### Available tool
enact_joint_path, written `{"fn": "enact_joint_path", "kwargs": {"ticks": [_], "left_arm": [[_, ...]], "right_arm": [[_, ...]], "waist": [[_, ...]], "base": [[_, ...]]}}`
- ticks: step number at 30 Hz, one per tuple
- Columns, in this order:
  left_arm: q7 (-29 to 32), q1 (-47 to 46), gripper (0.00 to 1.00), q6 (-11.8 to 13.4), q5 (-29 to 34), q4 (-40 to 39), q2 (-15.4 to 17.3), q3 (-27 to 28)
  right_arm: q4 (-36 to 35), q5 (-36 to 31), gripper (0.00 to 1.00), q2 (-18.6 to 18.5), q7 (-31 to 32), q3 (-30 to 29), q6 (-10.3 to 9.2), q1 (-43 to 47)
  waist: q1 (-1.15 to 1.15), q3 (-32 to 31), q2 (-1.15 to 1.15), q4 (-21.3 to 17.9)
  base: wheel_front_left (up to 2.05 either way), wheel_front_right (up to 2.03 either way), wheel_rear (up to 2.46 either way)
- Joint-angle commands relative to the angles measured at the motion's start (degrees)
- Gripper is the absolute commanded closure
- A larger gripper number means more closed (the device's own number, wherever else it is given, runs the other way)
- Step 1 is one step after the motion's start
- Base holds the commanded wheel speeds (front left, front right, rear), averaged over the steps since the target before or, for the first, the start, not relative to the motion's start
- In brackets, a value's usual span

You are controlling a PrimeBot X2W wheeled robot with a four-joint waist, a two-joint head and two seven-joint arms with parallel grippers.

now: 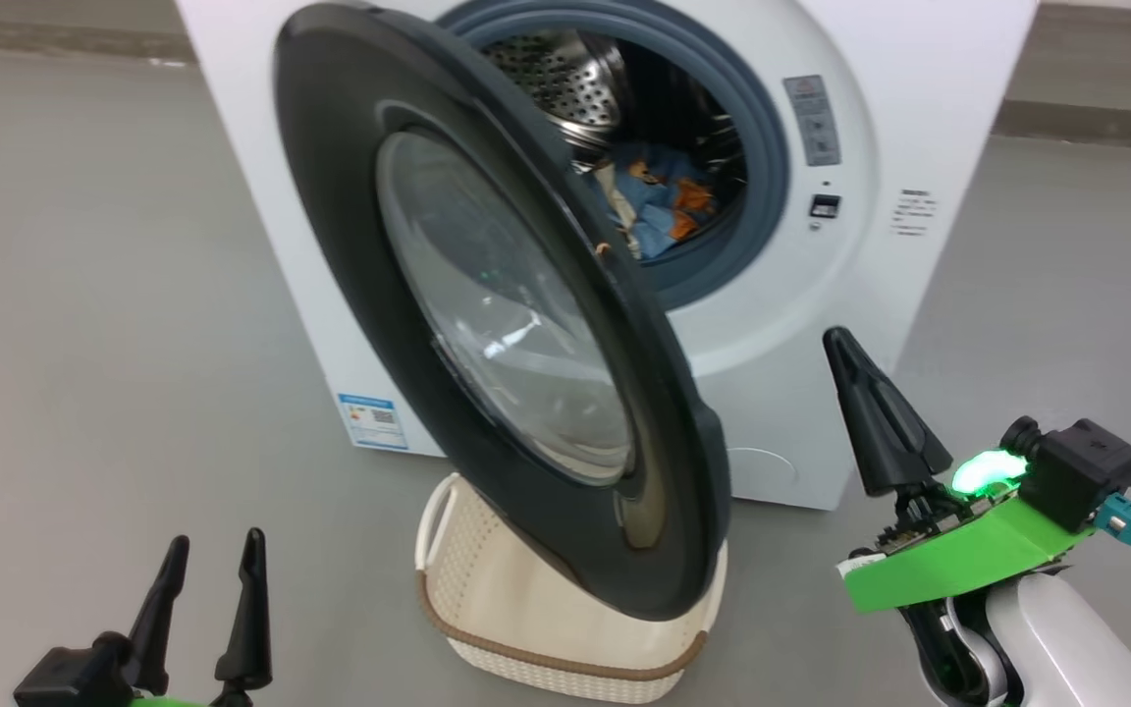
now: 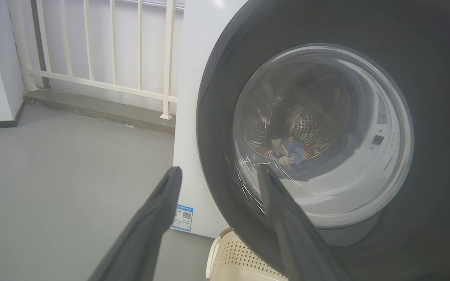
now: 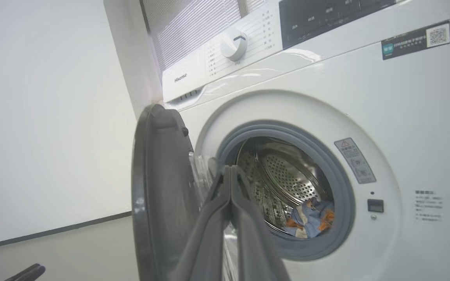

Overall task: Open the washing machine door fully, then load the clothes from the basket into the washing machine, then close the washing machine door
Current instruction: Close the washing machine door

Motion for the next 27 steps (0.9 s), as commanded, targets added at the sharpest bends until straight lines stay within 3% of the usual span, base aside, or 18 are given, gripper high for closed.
{"fn": "enact_joint_path", "kwargs": {"ticks": [1,7,11,17,27], "left_arm": [[-0.3,-1.1,0.00,-0.2,0.3,-1.0,1.6,1.6],[-0.1,-1.3,0.00,-0.2,0.1,-0.8,2.0,1.1],[-0.1,-1.2,0.00,0.0,-0.1,-0.8,2.2,1.1],[-0.1,-1.2,0.00,0.1,-0.4,-0.7,2.0,0.9],[-0.2,-1.2,0.00,0.4,-0.8,-0.6,2.1,0.8]], "right_arm": [[-3.9,0.5,1.00,0.6,-0.5,0.7,0.43,-1.8],[-13.9,-1.6,1.00,1.4,-0.5,3.5,0.43,-1.4],[-15.6,-1.7,1.00,-0.5,-0.5,9.0,0.43,-0.9],[-11.3,-1.6,1.00,-5.1,-0.5,17.9,0.43,-1.7],[2.4,2.9,1.00,-6.5,-0.5,23.5,0.43,-3.5]], "waist": [[0.00,-0.8,0.00,2.9],[0.00,-1.1,0.00,4.8],[0.00,-1.1,0.00,5.6],[0.00,-0.9,0.00,6.4],[0.00,-0.5,0.00,6.7]], "base": [[0.00,0.00,0.00],[0.00,0.00,0.00],[0.00,0.00,0.00],[0.00,0.00,0.00],[0.00,0.00,0.00]]}}
